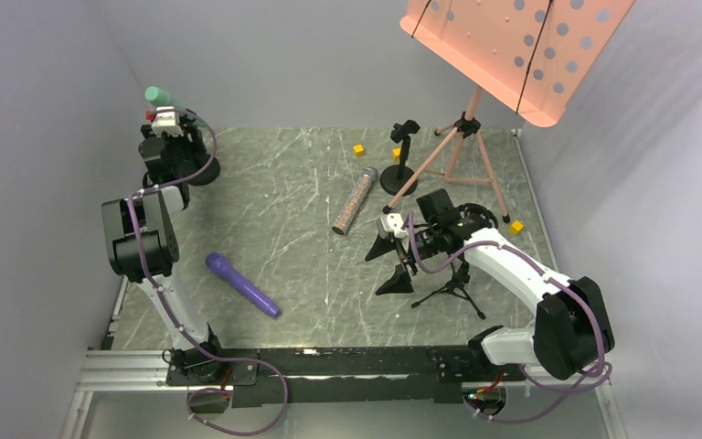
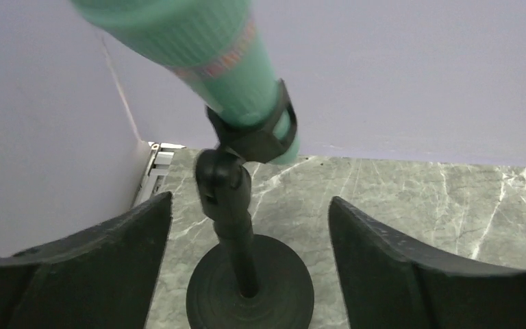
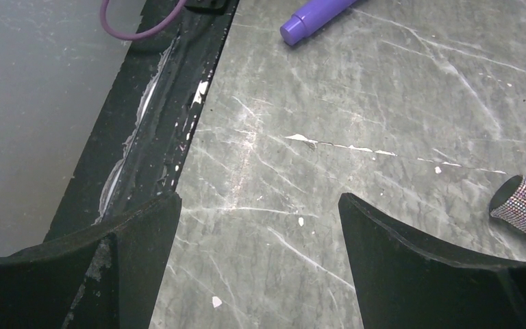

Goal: Attach the microphones to the stand

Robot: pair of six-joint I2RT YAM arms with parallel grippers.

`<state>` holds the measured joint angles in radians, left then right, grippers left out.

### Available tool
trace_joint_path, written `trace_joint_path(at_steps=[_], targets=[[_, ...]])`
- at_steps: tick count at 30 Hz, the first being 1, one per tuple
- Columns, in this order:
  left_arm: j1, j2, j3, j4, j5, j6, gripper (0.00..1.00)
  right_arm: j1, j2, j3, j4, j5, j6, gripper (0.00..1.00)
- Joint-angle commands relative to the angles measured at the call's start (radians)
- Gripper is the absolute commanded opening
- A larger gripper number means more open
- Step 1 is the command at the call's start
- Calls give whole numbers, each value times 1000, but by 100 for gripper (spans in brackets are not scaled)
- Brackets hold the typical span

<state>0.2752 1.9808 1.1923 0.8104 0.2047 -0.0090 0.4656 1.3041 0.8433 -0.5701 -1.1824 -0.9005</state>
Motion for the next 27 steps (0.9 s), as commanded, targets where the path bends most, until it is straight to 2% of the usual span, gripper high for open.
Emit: trace_joint_path(at_steps=[1, 2, 6, 12, 15, 19, 27], targets=[[-2, -115, -77, 122, -51, -41, 94, 4, -13, 30, 19, -10, -32, 91], [-1, -135, -99, 124, -60, -45, 98, 4, -17, 28, 22, -9, -31, 91], [-1, -250, -201, 107, -95, -73, 99, 3, -31, 23, 21, 12, -42, 92], [-5, -508, -431, -35, -235, -253, 99, 4, -47, 30, -2, 30, -57, 92], [-5, -623, -500, -184, -256, -283, 99, 4, -50, 48, -47, 34, -90, 92], [-4, -768, -571, -306, -205, -322, 99, 21, -21, 108, -153, 55, -151, 92], [-4, -1014, -636, -453, 72, -382, 99, 108, 56, 287, -363, 158, -184, 98]])
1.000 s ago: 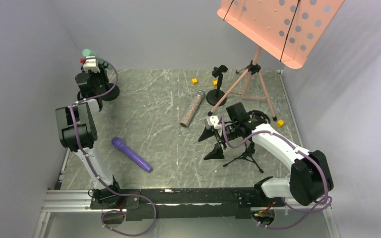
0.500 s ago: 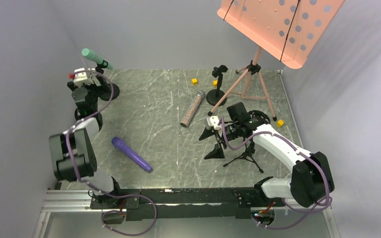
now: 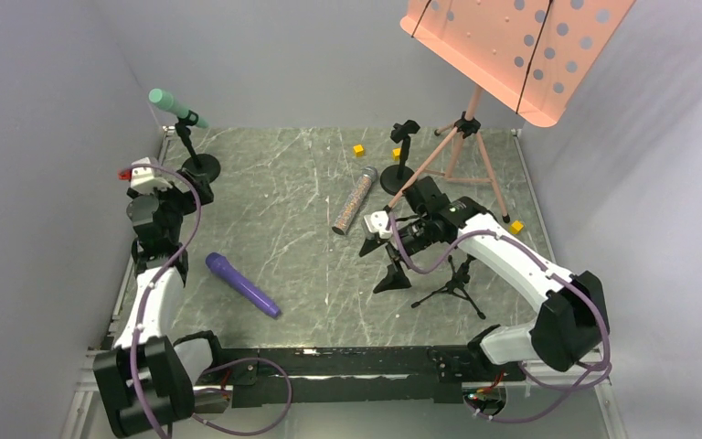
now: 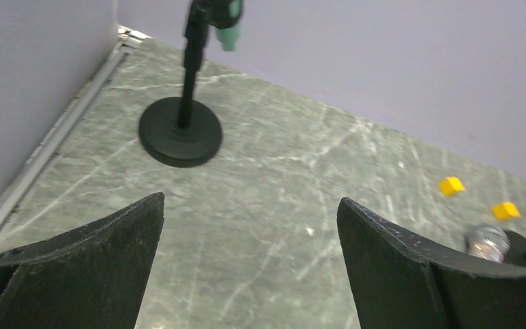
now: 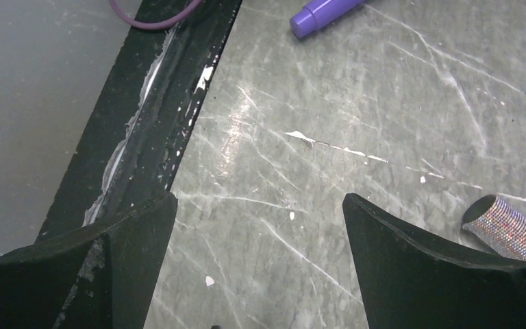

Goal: Attach the microphones to the stand

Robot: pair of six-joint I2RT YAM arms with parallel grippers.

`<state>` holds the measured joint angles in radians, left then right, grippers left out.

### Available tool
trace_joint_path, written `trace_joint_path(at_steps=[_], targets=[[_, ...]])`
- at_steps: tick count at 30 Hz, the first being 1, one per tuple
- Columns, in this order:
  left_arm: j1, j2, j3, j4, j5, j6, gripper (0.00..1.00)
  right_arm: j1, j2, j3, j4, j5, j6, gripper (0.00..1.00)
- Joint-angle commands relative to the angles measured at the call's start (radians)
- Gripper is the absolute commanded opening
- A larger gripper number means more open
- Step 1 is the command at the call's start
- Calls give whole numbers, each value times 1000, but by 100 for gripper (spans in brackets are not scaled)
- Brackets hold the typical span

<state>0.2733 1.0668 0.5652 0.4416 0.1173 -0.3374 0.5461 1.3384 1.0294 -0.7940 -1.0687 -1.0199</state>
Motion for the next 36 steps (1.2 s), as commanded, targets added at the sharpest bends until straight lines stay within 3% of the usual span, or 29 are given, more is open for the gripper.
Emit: trace_joint_path(at_steps=[1, 7, 11, 15, 21, 28, 31, 36], targets=[[-2, -123, -10, -105, 191, -54, 99, 37, 31, 136, -193, 63, -75, 98], [1, -195, 24, -278, 391, -78, 99, 41, 49, 395, -331, 182, 29, 100], [1, -216, 87, -476, 540, 3, 99, 41, -19, 464, -225, 320, 271, 100], [1, -307, 35, -528, 593, 36, 99, 35, -107, 433, -86, 536, 495, 100], [-22, -385, -16, -545, 619, 24, 99, -161, -196, 461, -124, 591, 640, 100], [-40, -356, 2, -563, 653, 31, 99, -346, -335, 433, -223, 734, 660, 98], [-41, -349, 1, -557, 665, 24, 99, -391, -344, 449, -274, 812, 672, 84], [-45, -351, 2, -558, 670, 22, 99, -457, -278, 487, -338, 801, 736, 40]])
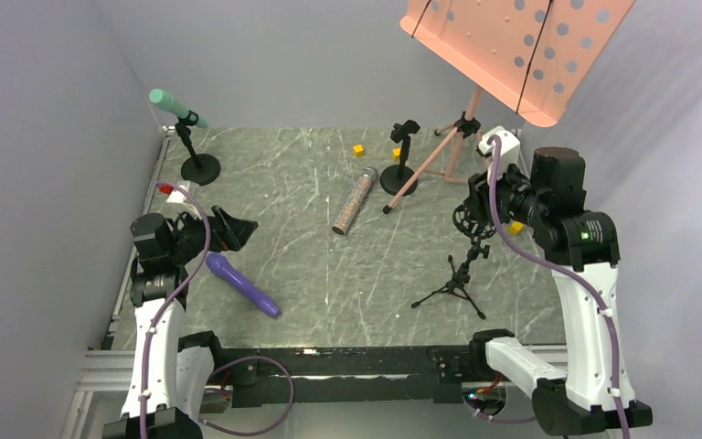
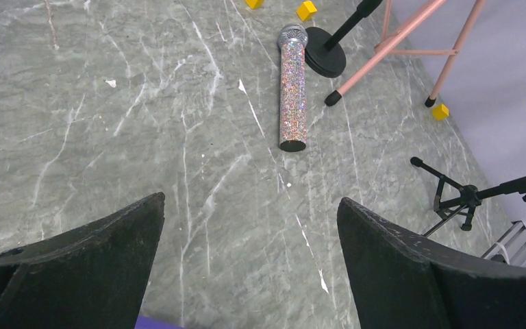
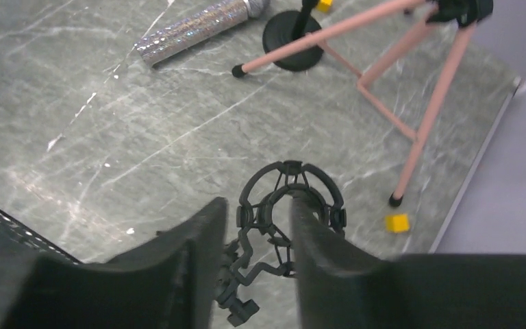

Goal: Attach the microphones to the stand

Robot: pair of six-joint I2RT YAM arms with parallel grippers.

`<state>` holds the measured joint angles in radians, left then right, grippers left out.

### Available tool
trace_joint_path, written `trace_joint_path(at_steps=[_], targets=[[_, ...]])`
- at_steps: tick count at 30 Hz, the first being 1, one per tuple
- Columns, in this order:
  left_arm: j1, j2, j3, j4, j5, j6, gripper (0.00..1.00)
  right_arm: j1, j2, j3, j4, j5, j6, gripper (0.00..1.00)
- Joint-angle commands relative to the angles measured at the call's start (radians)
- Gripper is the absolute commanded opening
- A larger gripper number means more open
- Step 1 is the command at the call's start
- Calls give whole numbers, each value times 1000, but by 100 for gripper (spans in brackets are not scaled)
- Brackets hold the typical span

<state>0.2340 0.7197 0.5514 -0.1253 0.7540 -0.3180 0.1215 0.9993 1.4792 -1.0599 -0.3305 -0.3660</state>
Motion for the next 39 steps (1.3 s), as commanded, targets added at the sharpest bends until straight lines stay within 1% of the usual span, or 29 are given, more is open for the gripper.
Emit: trace_joint_path(at_steps=[1, 3, 6, 9, 18, 23, 29, 32, 36, 39], targets=[[-7, -7, 17, 3, 28, 5, 99, -40, 80, 41, -89, 63, 89, 36], [-11, -12, 19, -3, 23, 11, 99, -57, 107, 41, -119, 57, 96, 32], [-16, -17, 18, -1, 22, 11, 99, -72, 120, 20, -130, 65, 101, 32], [-17, -14, 19, -3, 26, 8, 99, -78, 133, -4, -134, 71, 91, 33], [-21, -10, 22, -10, 28, 10, 99, -78, 165, -32, -152, 21, 75, 36], [-22, -8, 22, -12, 30, 8, 99, -78, 172, -70, -144, 46, 69, 37], [-24, -5, 25, -17, 29, 10, 99, -78, 195, -84, -144, 26, 53, 38], [-27, -6, 25, -20, 25, 13, 99, -78, 199, -89, -138, 28, 49, 33], [-27, -6, 25, -23, 24, 14, 99, -78, 196, -84, -141, 34, 40, 18], [-28, -3, 27, -23, 24, 16, 99, -78, 194, -77, -146, 33, 27, 9]])
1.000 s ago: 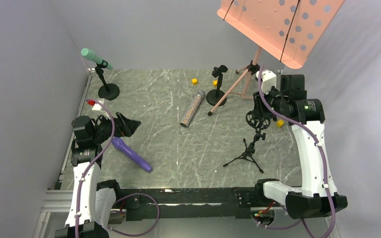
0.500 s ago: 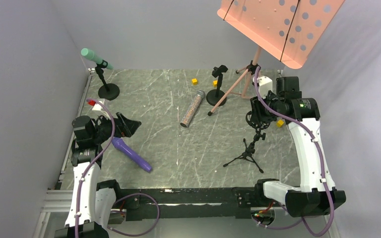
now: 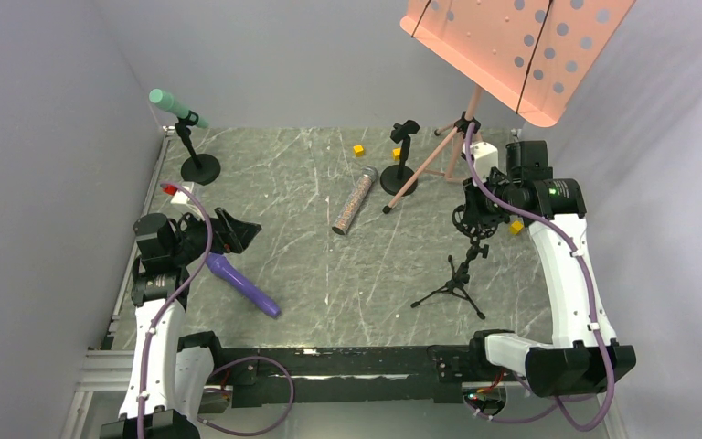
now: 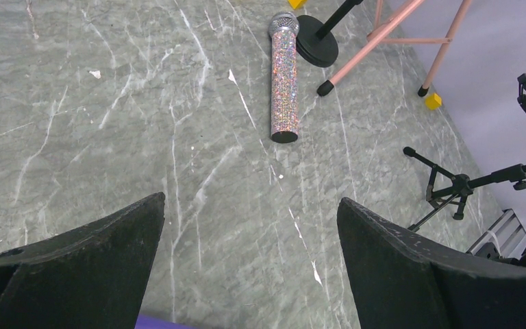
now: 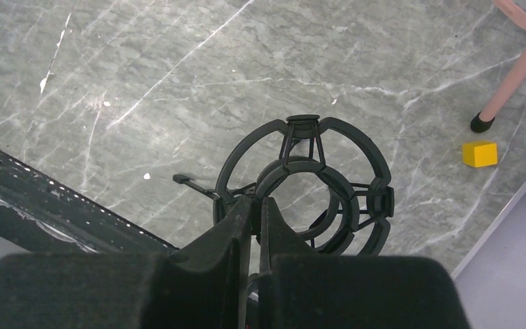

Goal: Attach the microphones to the stand

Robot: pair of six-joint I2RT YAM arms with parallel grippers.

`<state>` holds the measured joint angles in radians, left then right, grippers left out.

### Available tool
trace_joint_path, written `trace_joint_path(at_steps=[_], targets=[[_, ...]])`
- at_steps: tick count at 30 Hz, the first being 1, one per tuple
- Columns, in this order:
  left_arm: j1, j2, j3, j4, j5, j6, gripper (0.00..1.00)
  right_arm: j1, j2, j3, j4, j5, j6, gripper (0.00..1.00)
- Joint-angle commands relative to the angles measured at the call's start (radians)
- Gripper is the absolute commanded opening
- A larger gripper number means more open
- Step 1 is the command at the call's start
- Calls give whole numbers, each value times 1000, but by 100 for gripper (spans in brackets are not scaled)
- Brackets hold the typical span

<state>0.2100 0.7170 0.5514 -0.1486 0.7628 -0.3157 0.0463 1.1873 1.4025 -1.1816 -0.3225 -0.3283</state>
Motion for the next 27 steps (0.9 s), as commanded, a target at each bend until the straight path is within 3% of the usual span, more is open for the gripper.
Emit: trace_joint_path(at_steps=[1, 4, 14, 27], targets=[[-5, -1, 27, 0, 15, 13, 99, -3, 5, 3, -25, 21, -14, 5], [-7, -1, 27, 0, 15, 15, 99, -3, -13, 17, -26, -15, -43, 0], [-8, 2, 27, 3, 20, 23, 99, 43, -15, 131, -26, -347, -115, 0], [-12, 6, 21, 16, 20, 35, 99, 556, 210, 336, 100, -152, -169, 0]])
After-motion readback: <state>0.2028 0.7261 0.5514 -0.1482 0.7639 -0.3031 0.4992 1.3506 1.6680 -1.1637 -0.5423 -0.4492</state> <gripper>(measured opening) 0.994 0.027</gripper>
